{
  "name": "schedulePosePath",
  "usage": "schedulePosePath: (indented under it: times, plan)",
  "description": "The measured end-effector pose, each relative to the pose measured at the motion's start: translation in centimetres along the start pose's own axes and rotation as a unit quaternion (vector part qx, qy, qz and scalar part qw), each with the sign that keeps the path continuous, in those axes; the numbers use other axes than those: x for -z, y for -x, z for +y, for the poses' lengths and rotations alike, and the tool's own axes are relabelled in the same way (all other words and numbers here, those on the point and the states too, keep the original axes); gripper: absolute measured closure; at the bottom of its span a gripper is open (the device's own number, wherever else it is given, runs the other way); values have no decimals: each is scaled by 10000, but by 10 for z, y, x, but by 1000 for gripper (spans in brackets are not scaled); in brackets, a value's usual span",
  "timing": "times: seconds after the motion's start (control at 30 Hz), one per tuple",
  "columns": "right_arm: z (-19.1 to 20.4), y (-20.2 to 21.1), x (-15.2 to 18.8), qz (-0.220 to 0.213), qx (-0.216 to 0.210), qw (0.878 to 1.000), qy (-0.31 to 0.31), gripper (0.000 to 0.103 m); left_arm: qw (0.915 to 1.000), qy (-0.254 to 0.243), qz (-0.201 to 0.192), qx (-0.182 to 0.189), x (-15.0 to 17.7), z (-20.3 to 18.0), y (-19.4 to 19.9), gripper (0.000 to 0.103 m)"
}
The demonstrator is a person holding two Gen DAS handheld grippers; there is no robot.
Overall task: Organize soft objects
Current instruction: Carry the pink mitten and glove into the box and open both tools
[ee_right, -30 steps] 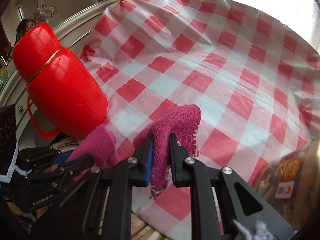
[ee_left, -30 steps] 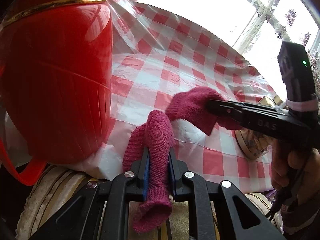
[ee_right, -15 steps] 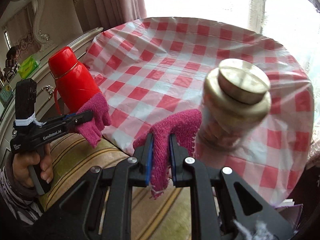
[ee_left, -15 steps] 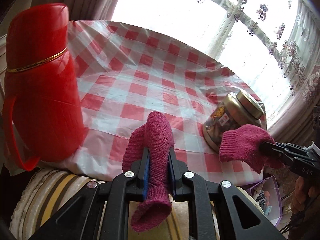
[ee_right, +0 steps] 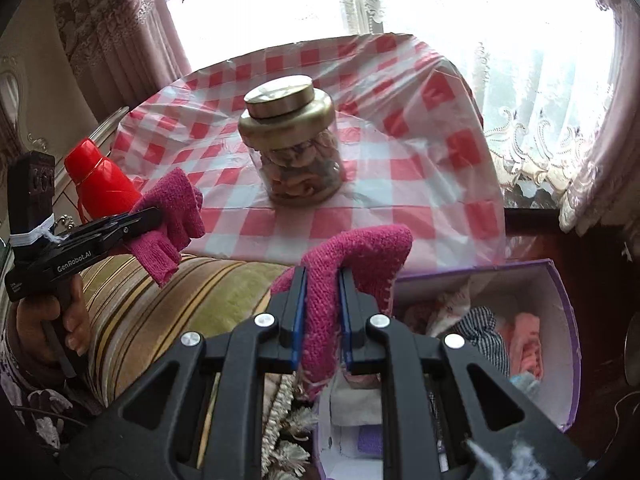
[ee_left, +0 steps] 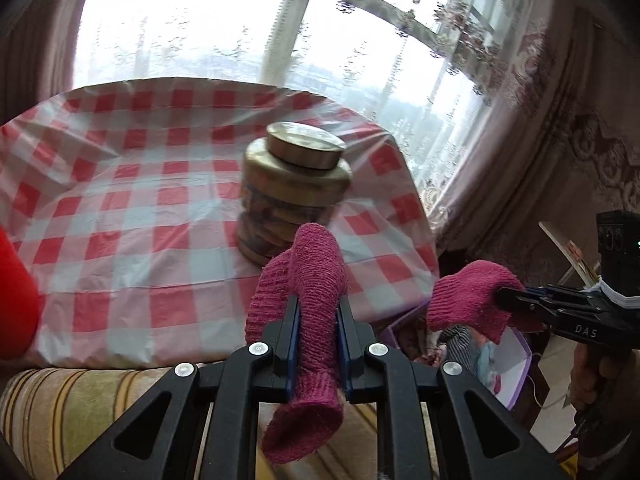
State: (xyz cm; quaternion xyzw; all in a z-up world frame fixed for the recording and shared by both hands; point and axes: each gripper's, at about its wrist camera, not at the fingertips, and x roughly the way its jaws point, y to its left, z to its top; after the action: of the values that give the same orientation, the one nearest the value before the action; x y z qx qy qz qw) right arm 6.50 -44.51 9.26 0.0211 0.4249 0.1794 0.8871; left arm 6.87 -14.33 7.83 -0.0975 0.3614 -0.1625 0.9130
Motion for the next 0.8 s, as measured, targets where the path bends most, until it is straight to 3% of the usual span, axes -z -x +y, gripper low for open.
schedulePosePath:
  times: [0.33,0.5,0.6,0.67,0.73,0.8]
  plan:
    - [-51,0,61,225,77,9972,-702,85,9907,-1139,226,715,10,-109,-12,86]
    - [-72,-9,89,543,386,9930,-976,81,9832,-1458,468,994,19,-143,-22,86]
    - [-82,-14,104,724,596,9895,-1099,72,9781,-1571,695,1177,29,-159,-32,82]
    - [-86,-14,112,829,702,9873,-1163,51,9741,-1634,903,1276,36,-167,-41,65]
    - [-88,-10,118,845,872,9857,-1171,40,9693,-1645,1215,1366,45,-173,-54,53]
    - [-89,-4,121,850,1004,9840,-1203,37,9665,-1625,1433,1377,55,-176,-63,52]
